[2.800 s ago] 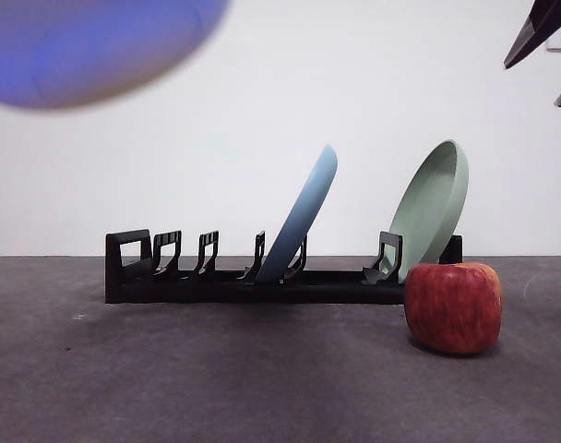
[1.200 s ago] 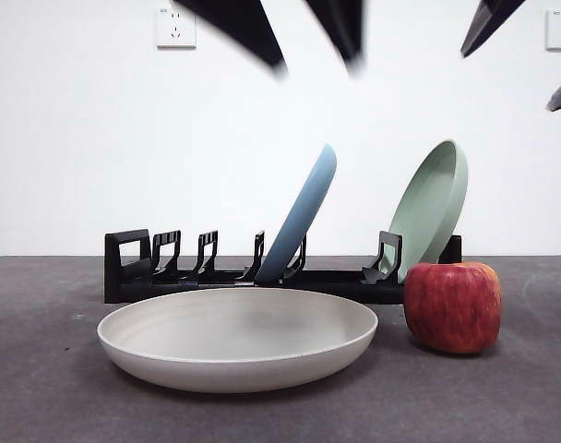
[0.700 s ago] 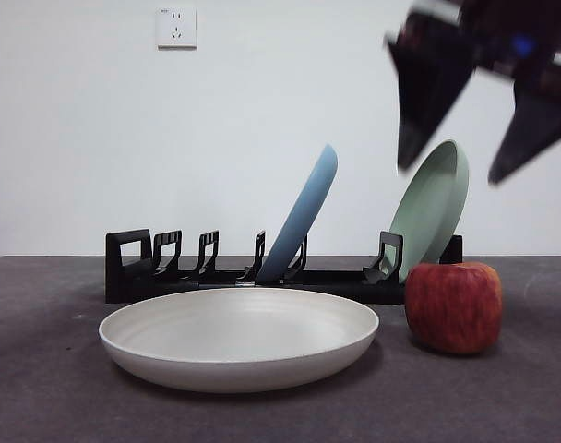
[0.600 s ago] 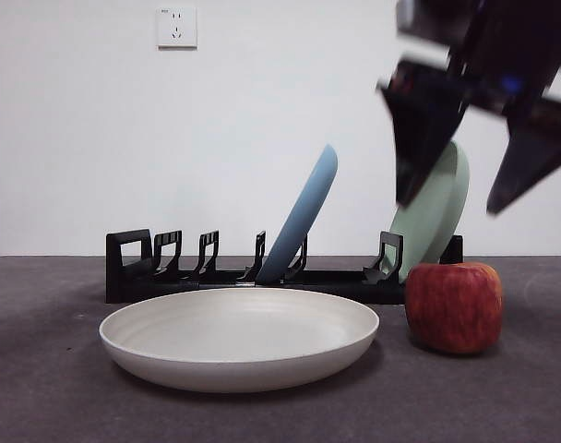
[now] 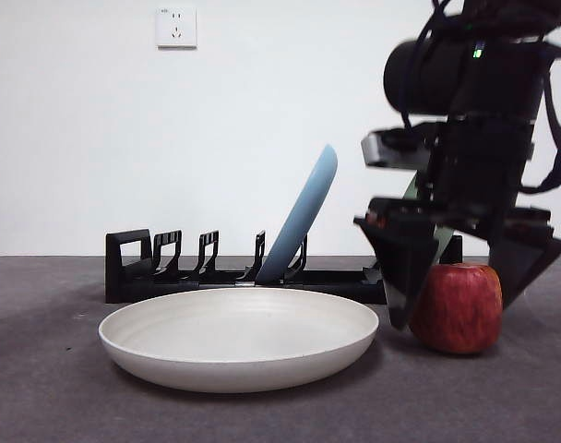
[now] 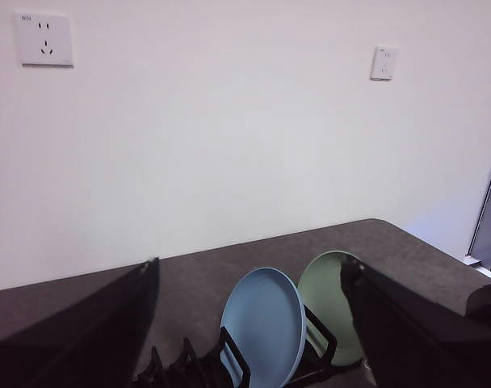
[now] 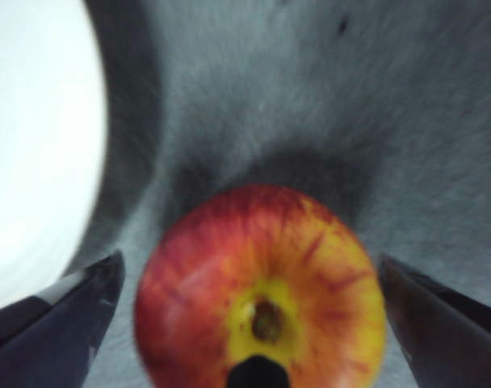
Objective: Take the yellow plate from the plate rack,put the plate on the table,take the apple from the table,put the apple in the plate
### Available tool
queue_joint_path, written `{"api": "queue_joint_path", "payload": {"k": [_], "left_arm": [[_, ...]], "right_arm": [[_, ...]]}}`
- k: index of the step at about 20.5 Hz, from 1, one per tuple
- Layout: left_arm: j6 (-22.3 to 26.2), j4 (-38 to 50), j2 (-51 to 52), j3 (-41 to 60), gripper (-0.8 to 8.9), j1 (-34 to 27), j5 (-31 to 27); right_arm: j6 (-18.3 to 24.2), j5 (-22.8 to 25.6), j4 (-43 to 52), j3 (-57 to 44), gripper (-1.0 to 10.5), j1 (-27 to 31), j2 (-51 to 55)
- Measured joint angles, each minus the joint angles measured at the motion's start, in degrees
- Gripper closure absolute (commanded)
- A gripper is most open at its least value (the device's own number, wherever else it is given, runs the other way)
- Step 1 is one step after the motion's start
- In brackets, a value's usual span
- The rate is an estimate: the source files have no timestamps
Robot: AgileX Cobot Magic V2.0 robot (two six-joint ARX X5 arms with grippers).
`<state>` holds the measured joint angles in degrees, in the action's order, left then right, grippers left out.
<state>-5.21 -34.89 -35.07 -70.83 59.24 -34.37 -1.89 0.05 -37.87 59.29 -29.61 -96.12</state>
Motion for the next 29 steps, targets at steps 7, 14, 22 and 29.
{"api": "queue_joint_path", "payload": {"k": [7,14,22,29], "left_arm": [[-0.42,-1.11,0.0,0.0,4.37,0.0,-0.02],[-0.42,-1.27,0.0,0.0,4.38,0.0,0.0],[-0.39,-1.46,0.0,0.0,4.38,0.0,0.0],[0.07,-1.99,0.0,0.0,4.38,0.0,-1.05]], "right_arm": [[-0.22,0.13,0.02,0.0,9.6,0.0,-0.66],[-1.09,-0.02,-3.87,3.76,9.6,-0.57,5.16],[-2.14,-4.44,-4.79,21.14,9.6,-11.91,5.14],[-2.19,-4.37,-5.2,24.28,9.6,-17.68,-7.89]]}}
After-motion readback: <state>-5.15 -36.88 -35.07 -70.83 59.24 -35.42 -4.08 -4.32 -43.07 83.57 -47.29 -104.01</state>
